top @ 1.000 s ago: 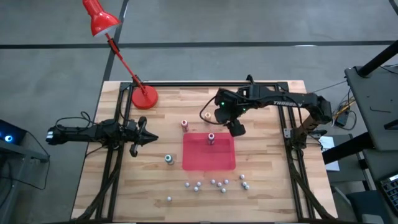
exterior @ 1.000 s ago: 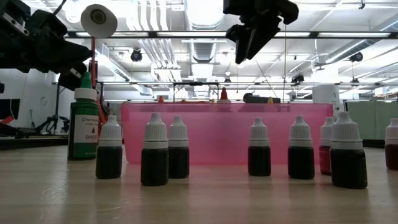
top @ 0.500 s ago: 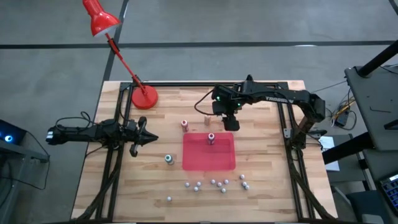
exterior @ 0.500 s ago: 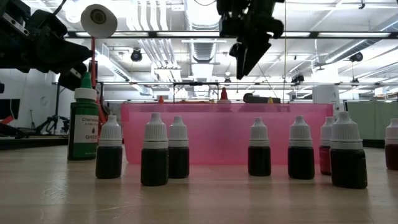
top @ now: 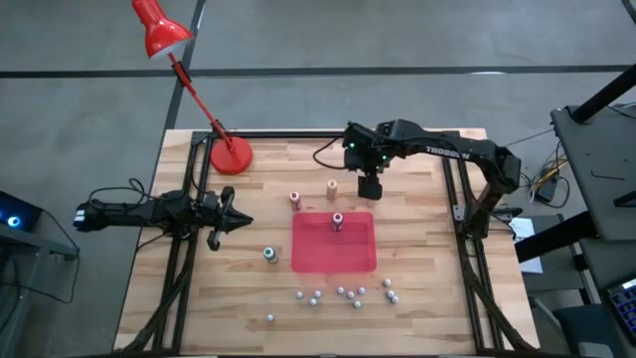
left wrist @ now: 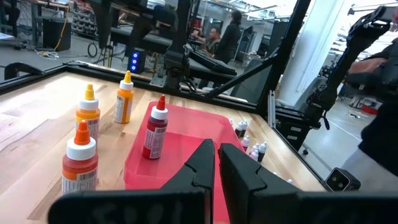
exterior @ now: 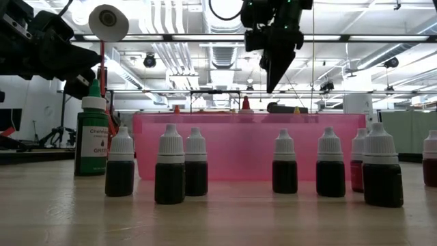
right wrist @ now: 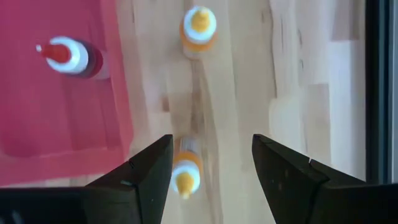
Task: Pick & Place food coloring
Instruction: Put the left large yellow food coloring bottle into the container
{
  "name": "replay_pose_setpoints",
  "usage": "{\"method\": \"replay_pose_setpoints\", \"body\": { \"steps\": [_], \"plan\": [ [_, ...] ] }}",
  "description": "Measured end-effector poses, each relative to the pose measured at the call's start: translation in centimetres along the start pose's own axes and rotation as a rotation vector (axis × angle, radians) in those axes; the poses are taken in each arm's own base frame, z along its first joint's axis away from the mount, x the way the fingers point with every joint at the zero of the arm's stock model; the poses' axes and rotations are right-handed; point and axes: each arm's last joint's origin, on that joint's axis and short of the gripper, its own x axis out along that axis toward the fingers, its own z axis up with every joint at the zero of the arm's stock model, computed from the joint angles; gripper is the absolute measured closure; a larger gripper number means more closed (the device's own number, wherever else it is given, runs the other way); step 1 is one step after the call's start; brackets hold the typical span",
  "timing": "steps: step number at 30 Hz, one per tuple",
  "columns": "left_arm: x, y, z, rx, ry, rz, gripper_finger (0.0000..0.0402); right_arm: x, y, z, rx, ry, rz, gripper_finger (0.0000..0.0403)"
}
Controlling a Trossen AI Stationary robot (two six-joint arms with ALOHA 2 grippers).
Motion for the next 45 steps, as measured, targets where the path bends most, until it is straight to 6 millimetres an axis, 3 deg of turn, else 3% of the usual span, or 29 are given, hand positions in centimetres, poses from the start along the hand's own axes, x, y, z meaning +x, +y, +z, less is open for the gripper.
{"method": "replay_pose_setpoints", "body": {
  "steps": [7, 15, 24, 31, 36, 45],
  "plan": [
    [0.0, 0.0, 0.0, 0.000, 0.000, 0.001, 0.0402, -0.4, 0.4, -1.4, -0.009, 0.021, 0.013, 0.0190],
    [0.0, 0.0, 0.0, 0.000, 0.000, 0.000, 0.0402, 0.9, 0.8, -3.6, -0.069, 0.084, 0.031, 0.0190],
    [0.0, 0.0, 0.0, 0.000, 0.000, 0.000, 0.0402, 1.9, 1.0, -4.7, -0.111, 0.122, 0.045, 0.0190],
    [0.0, 0.0, 0.0, 0.000, 0.000, 0.001, 0.0402, 2.3, 1.0, -4.2, -0.116, 0.069, 0.058, 0.0190],
    [0.0, 0.0, 0.0, 0.000, 0.000, 0.000, 0.0402, 1.3, 0.9, -3.3, -0.118, 0.011, 0.047, 0.0190],
    [0.0, 0.0, 0.0, 0.000, 0.000, 0.000, 0.0402, 0.5, 0.5, -0.3, -0.111, -0.083, 0.048, 0.0190]
  ]
}}
